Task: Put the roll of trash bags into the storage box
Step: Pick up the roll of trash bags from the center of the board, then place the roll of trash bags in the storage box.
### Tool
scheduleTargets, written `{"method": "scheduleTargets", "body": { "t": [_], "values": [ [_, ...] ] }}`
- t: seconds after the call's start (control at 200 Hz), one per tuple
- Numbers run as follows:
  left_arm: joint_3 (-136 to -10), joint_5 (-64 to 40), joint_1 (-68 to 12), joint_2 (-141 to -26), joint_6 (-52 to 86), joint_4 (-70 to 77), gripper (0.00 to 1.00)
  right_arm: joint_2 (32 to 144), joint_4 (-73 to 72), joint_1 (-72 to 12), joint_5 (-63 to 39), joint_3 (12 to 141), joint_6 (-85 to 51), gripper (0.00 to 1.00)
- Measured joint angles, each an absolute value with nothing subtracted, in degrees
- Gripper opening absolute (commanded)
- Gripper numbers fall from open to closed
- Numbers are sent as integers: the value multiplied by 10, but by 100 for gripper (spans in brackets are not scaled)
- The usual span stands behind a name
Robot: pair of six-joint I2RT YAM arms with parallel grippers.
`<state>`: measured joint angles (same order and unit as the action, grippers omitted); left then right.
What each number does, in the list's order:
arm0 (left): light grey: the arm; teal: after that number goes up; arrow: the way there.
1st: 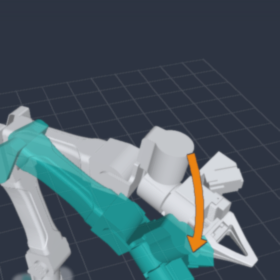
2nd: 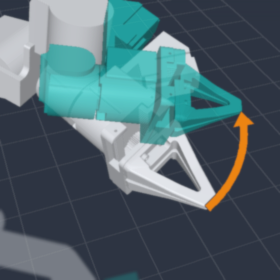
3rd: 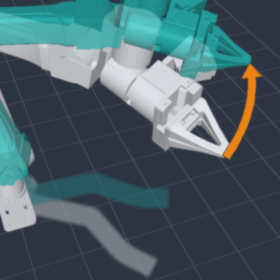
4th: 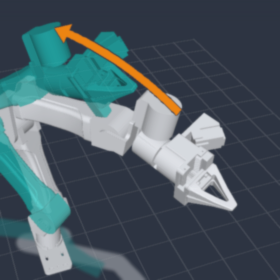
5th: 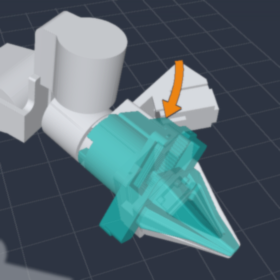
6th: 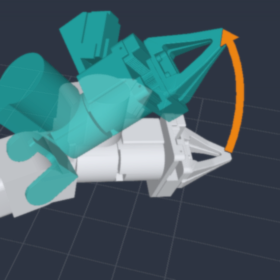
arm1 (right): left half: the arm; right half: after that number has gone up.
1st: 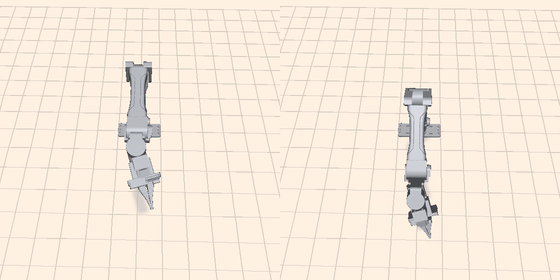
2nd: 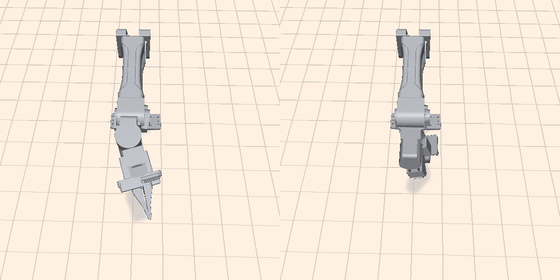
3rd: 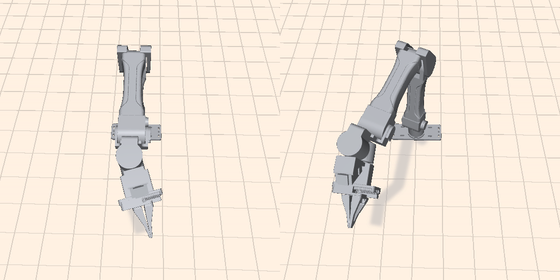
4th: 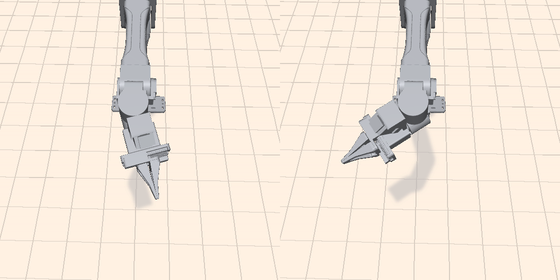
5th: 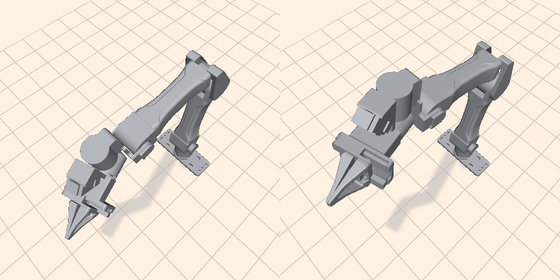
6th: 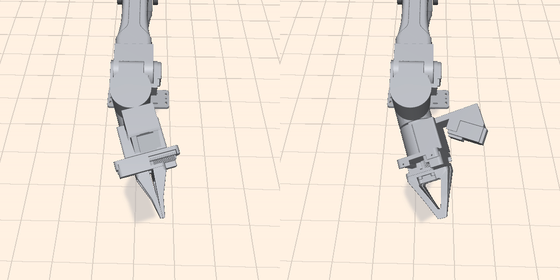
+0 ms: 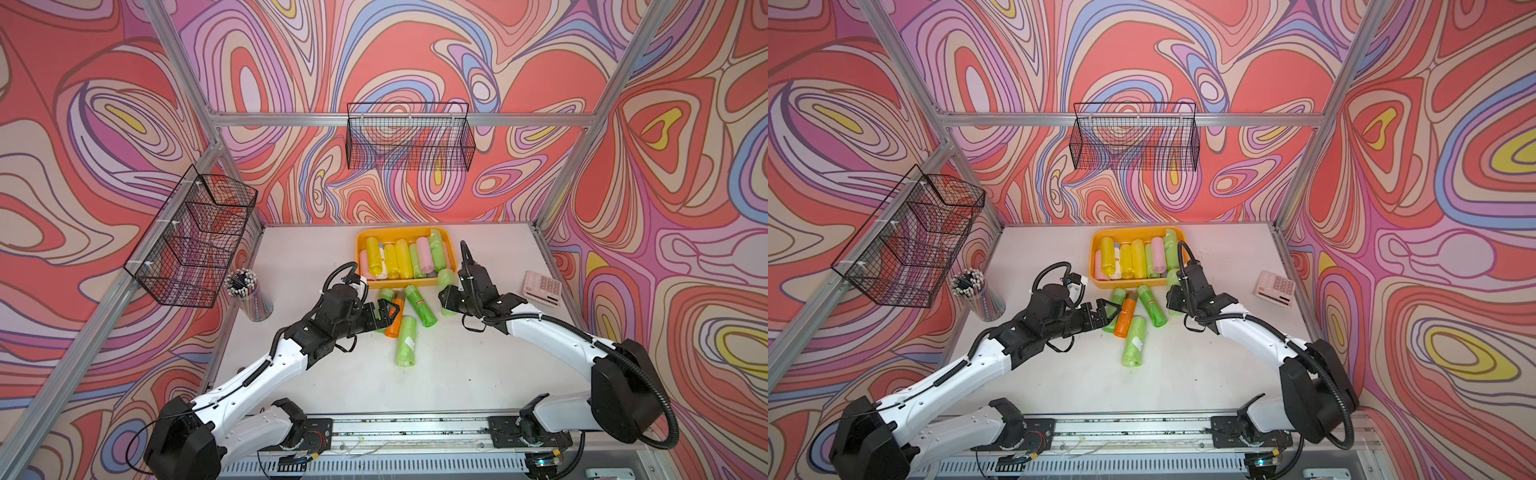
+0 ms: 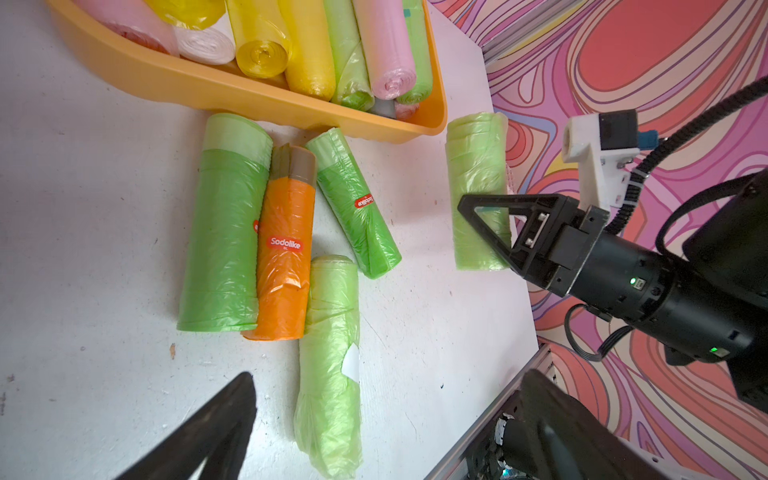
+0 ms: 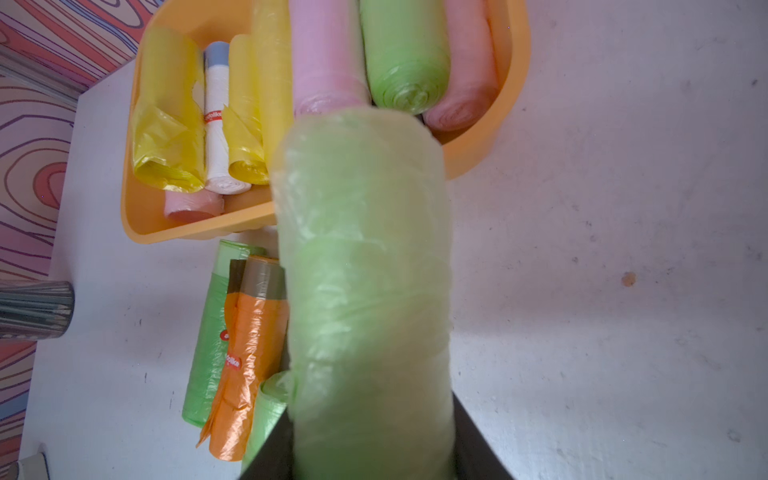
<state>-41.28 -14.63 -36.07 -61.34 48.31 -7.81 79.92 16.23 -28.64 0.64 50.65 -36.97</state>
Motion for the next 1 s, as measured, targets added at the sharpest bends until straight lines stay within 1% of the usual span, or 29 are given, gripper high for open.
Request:
{"method": "scheduleTargets", "body": {
  "t": [0.23,0.476,0.666,1.002],
  "values": [
    [-413,-142,-361,-603,483,-79,100,799,164,-286,-3,521,-373,32],
    [-413,-135,-361,-592,483,-79,100,809,156,-286,-11,563,-373,31],
    [-413,-132,-361,-580,483,-82,100,854,131,-286,-18,601,-372,29],
    [-413,-124,-361,-570,483,-98,100,966,94,-286,-15,697,-363,27]
  ]
}}
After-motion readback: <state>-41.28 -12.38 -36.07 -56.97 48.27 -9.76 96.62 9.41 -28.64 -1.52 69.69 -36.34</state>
